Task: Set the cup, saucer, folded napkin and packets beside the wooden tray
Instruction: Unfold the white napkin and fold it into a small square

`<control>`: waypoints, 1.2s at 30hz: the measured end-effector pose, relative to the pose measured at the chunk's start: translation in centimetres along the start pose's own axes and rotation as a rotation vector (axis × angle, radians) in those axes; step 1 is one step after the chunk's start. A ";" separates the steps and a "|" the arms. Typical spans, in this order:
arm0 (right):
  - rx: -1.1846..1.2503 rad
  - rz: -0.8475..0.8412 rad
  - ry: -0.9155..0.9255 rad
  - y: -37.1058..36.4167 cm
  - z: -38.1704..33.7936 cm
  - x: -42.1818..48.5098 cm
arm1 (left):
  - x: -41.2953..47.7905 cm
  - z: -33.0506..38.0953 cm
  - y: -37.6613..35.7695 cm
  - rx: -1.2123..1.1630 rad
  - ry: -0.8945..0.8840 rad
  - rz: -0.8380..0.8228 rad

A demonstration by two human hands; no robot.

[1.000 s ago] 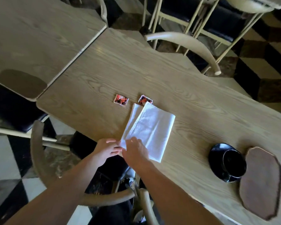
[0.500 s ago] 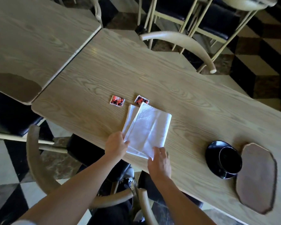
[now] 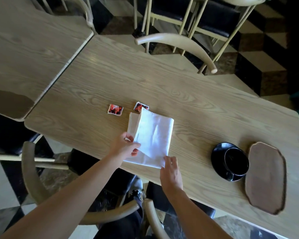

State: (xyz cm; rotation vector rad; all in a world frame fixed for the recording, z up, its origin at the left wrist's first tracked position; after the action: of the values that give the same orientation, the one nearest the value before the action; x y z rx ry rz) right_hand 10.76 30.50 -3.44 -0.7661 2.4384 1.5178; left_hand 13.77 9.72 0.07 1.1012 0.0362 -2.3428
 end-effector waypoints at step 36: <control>-0.079 0.071 0.296 1.8 -6.4 10.8 | 6.7 -0.1 -2.1 1.334 -0.899 0.112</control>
State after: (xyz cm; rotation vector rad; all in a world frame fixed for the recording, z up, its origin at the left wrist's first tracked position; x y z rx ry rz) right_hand 1.41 21.91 -3.38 -0.9943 2.6516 1.6393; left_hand 9.33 8.43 -5.25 0.3045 -2.0218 -2.4019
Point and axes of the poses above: each hand's wrist, its own x-axis towards the middle knuckle, its own y-axis out of the back of the hand, z = x × y, the point moved 3 cm from there along x, towards the middle knuckle, and after that the axes turned 3 degrees about x, right-handed, at the moved point
